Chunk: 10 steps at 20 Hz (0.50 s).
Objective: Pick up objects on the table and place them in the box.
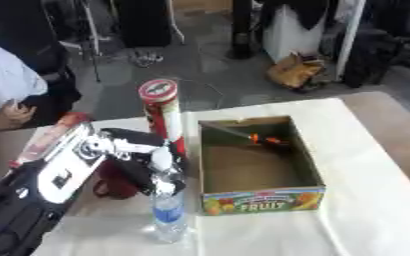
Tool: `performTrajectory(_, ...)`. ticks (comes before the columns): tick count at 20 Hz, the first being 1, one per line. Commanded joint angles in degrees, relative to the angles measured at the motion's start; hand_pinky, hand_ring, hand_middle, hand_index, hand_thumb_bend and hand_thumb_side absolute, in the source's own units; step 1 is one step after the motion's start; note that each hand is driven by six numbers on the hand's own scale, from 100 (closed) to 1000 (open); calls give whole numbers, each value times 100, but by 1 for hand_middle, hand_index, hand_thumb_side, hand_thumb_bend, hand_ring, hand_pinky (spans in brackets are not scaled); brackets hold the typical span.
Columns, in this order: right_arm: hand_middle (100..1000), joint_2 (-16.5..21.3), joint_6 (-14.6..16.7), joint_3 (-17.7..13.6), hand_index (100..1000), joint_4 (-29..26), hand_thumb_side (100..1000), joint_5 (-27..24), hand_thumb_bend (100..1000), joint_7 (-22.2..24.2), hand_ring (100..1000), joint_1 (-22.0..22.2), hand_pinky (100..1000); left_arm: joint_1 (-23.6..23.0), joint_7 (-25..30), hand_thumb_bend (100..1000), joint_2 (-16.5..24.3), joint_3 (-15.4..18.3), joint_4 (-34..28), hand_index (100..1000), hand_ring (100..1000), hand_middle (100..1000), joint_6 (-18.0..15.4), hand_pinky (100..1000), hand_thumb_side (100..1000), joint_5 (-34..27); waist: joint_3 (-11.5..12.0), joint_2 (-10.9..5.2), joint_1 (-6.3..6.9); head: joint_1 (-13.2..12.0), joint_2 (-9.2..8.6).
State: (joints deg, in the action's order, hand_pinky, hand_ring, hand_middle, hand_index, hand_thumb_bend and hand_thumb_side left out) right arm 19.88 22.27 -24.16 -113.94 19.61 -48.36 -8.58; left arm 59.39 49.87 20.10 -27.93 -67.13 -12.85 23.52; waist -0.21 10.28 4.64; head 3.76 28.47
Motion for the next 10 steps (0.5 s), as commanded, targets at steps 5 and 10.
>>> performTrajectory(5,696,166,391,8,737,-65,1000,-23,100,-361,838,-40,748,144,210,100,64,-15,-74,526,255,356,-56,100,419,-34,4,-99,-16,-17,-17)
performTrajectory(10,697,176,382,7,738,-65,1000,-22,100,-361,838,-28,748,220,210,100,75,-2,-90,523,245,348,59,100,407,-48,13,-121,3,-18,1)
